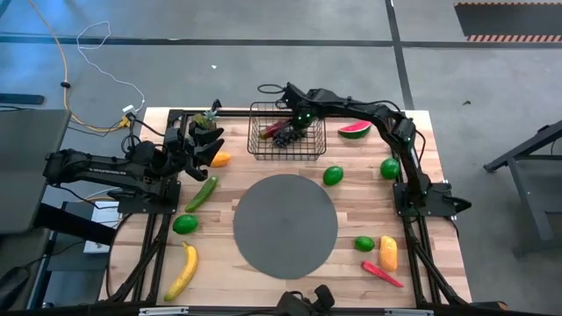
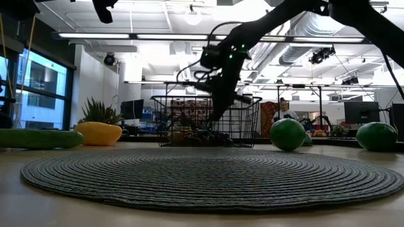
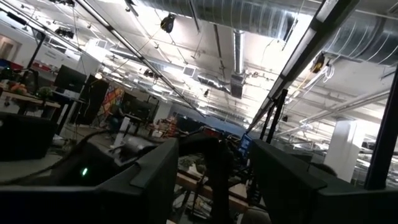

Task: Build produce basket
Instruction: Put the green lime into the black wire basket

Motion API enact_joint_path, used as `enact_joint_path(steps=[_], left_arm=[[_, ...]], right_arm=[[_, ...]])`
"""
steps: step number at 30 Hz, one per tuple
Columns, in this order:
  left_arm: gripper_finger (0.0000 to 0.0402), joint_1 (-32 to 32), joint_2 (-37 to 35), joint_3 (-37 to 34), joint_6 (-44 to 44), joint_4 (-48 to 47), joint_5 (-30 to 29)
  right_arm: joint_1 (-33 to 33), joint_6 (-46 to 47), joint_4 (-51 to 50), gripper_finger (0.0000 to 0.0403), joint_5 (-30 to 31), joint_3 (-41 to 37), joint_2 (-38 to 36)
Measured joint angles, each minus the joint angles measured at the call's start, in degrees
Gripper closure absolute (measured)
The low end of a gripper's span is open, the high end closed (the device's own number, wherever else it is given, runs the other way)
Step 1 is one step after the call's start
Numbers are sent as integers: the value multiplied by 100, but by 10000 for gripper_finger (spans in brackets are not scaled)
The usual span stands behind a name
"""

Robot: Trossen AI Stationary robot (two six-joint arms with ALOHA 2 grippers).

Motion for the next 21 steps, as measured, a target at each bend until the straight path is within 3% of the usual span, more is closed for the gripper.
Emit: enact_joint_path(steps=[5, 8, 16, 21], left_arm=[[209, 0, 0, 0, -1, -2, 0], [209, 0, 0, 0, -1, -40, -1], [209, 0, -2, 0, -2, -285, 27], [209, -2, -2, 0, 246, -292, 42]], right_arm=[[128, -976, -319, 403, 281, -123, -627], [283, -1508, -200, 403, 456, -673, -1258], [619, -953, 2571, 403, -879, -4098, -4248], [1097, -495, 4150, 403, -870, -5596, -6139]])
